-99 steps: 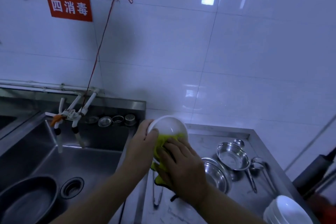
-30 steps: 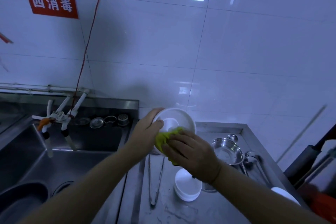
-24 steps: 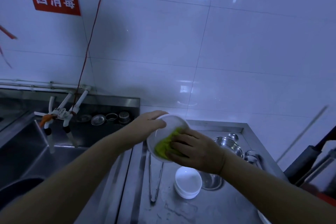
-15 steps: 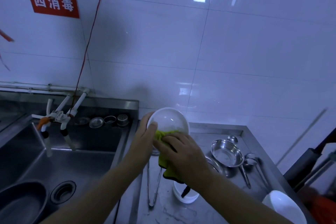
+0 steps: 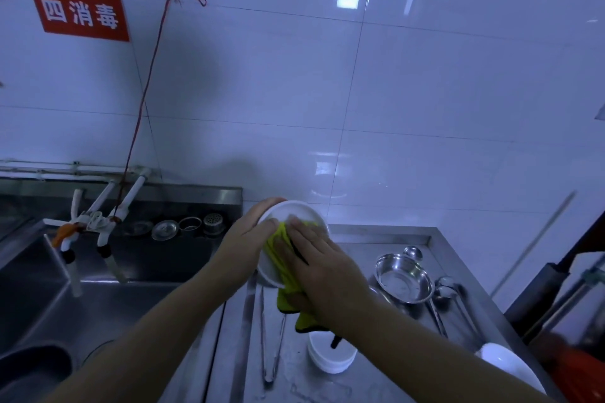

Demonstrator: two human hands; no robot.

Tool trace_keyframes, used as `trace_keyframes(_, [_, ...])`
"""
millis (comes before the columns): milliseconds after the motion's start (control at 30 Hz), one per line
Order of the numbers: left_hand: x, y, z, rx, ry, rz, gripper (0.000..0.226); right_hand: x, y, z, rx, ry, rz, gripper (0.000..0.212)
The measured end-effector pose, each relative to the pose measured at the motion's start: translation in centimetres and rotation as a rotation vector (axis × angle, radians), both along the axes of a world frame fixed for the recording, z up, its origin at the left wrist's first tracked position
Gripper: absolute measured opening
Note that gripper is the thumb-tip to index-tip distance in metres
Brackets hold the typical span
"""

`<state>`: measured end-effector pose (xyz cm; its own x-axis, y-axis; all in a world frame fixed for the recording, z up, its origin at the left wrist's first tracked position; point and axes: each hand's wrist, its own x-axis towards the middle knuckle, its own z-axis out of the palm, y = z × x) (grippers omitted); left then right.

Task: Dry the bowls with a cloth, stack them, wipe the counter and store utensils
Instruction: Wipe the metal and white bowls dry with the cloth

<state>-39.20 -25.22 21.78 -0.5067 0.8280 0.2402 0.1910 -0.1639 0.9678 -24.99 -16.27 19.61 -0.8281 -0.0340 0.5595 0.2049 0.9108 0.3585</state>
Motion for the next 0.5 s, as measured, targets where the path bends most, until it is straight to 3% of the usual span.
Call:
trace_keyframes(233, [-0.7,0.1,1.1,-0.033,0.117,-0.068,0.031,0.1,0.1,-1.0,-0.076,0.045,0.251,0.051])
trace_keyframes(333, [-1.7,-0.2,1.4,-0.209,0.312,-0.2,0.035,1.2,1.8,-0.9,0.043,0.025,0.389,0.018])
trace_keyframes(433, [-2.4,-0.1,1.5,-0.347,0.4,-0.278,0.03,1.3,2.4,-0.8,0.095,-0.006,0.45,0.017])
trace_keyframes(500, [-3.2,-0.1,1.3,-0.44,0.575,-0.253,0.036,1.5,2.5,-0.9,0.056,-0.033,0.432,0.018])
